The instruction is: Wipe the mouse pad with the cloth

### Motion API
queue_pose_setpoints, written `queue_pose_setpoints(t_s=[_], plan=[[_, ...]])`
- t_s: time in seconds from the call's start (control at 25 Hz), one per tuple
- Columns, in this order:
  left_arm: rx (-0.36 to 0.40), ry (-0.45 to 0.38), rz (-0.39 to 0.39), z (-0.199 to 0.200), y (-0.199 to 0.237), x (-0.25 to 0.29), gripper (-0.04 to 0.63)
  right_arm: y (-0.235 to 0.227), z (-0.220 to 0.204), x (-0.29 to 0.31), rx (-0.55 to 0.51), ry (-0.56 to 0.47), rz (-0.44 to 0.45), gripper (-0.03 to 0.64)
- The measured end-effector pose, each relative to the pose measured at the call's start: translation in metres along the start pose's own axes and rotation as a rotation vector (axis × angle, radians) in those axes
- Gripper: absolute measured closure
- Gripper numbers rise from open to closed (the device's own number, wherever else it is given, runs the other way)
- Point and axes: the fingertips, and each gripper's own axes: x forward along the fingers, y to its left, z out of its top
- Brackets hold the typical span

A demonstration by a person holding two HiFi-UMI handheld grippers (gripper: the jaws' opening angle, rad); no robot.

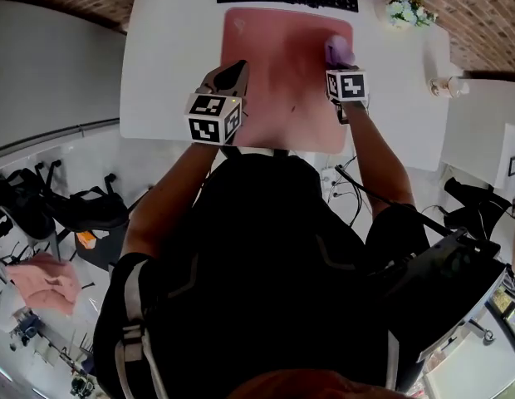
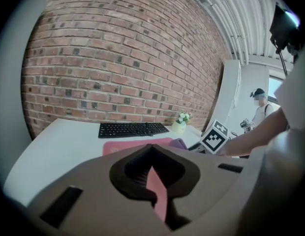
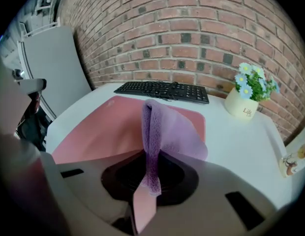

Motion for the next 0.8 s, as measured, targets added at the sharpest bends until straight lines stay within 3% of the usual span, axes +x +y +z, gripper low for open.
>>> queue_pose_setpoints(t_s=[0.8], plan=[[-0.061, -0.040, 0.141, -0.005, 0.061, -0.057, 0.592, 0.154, 0.041, 0.052, -0.218, 0.060, 0.226, 0.558]])
